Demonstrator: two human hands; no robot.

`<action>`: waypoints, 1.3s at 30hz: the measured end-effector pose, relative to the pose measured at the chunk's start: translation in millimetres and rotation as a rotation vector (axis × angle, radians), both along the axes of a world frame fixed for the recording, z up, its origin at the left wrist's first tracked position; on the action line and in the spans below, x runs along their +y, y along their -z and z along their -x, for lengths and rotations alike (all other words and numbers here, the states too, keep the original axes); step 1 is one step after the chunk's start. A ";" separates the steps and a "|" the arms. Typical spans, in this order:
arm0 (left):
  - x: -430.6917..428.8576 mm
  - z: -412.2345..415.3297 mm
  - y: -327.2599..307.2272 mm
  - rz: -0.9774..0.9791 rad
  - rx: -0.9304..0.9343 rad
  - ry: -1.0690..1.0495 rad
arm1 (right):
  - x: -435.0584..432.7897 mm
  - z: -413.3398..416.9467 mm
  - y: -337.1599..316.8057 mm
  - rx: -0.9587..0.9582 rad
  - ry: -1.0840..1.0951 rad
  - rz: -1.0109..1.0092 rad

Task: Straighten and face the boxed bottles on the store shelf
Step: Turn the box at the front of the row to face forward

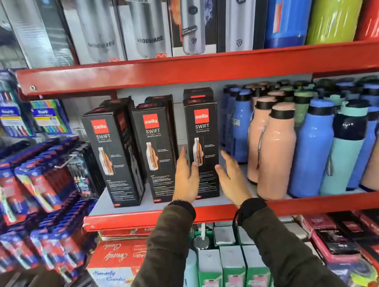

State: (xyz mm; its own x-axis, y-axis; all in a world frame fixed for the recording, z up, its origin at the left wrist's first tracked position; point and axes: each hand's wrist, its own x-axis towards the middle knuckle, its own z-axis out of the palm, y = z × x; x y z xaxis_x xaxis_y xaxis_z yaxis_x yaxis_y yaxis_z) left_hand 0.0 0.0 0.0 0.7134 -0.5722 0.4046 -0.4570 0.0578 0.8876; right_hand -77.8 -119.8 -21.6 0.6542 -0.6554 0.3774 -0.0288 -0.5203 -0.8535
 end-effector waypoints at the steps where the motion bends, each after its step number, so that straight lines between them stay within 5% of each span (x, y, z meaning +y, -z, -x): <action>1: -2.8 -2.6 0.4 -0.001 0.025 -0.008 | -1.6 -3.9 1.1 -0.015 -0.007 -0.038; 18: -15.1 -29.9 21.1 0.045 0.136 -0.102 | -6.0 -19.0 21.9 -0.222 0.092 -0.013; 25: -6.4 -18.8 12.5 0.260 0.310 0.030 | 0.7 -10.7 5.7 -0.251 0.051 -0.054; 31: -4.1 -9.6 14.4 0.328 0.262 0.066 | -1.0 -11.4 -3.7 -0.290 0.065 -0.044; 39: -12.1 -16.4 17.6 0.169 0.138 -0.030 | -22.4 -7.3 -0.3 -0.214 0.071 -0.055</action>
